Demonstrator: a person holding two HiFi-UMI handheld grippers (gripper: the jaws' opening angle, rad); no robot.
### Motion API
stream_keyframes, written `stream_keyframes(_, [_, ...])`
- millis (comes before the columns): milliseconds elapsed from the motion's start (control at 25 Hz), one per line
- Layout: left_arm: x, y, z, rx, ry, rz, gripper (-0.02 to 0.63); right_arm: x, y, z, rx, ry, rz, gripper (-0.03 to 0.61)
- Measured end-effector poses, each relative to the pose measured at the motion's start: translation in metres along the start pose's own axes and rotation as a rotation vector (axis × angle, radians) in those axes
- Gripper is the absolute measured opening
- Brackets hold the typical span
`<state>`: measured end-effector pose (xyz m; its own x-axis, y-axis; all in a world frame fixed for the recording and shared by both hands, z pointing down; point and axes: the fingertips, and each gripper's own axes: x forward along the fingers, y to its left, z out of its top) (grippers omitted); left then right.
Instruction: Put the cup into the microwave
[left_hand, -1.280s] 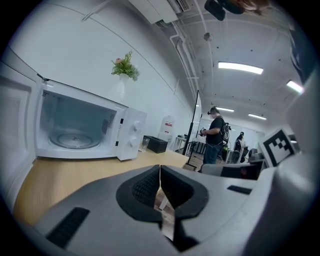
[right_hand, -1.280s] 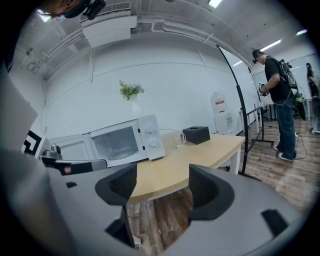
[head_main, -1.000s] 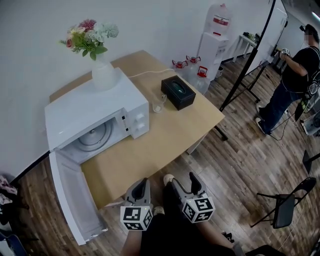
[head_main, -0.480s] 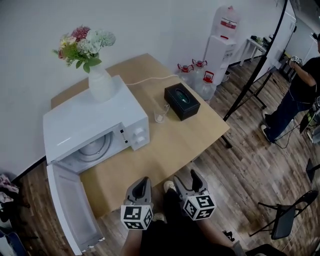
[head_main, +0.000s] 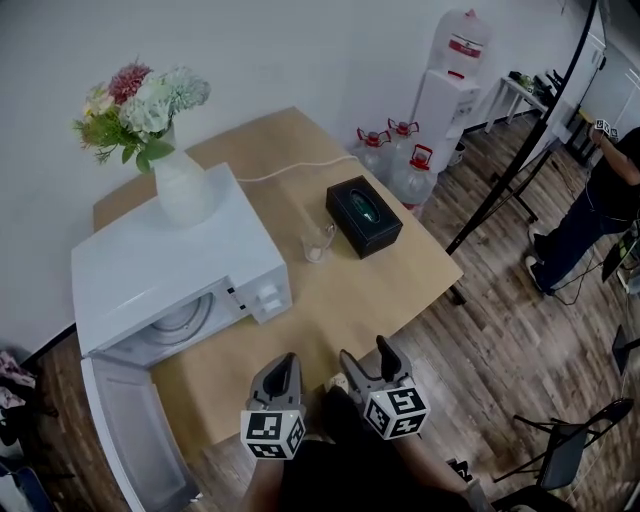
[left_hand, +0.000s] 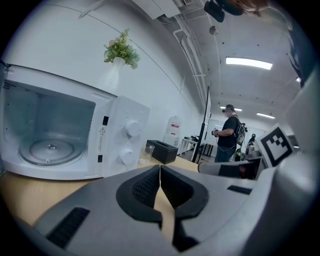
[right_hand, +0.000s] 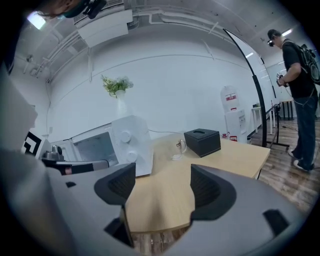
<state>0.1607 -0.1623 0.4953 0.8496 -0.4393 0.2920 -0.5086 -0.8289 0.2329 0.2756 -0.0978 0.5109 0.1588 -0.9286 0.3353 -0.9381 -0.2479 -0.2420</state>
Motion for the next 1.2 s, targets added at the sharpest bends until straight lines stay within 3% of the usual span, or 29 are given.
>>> stream_keyframes(640, [0.067,0.012,0.015,-0.003,0.020,0.064,0.006,0.097,-0.034,0.037,-0.039,0.049,0.120,0.322])
stream_keyframes(1200, [0.101,0.024,0.012,-0.030,0.056,0.151,0.006,0.200,-0.044,0.043,-0.118,0.117,0.228,0.331])
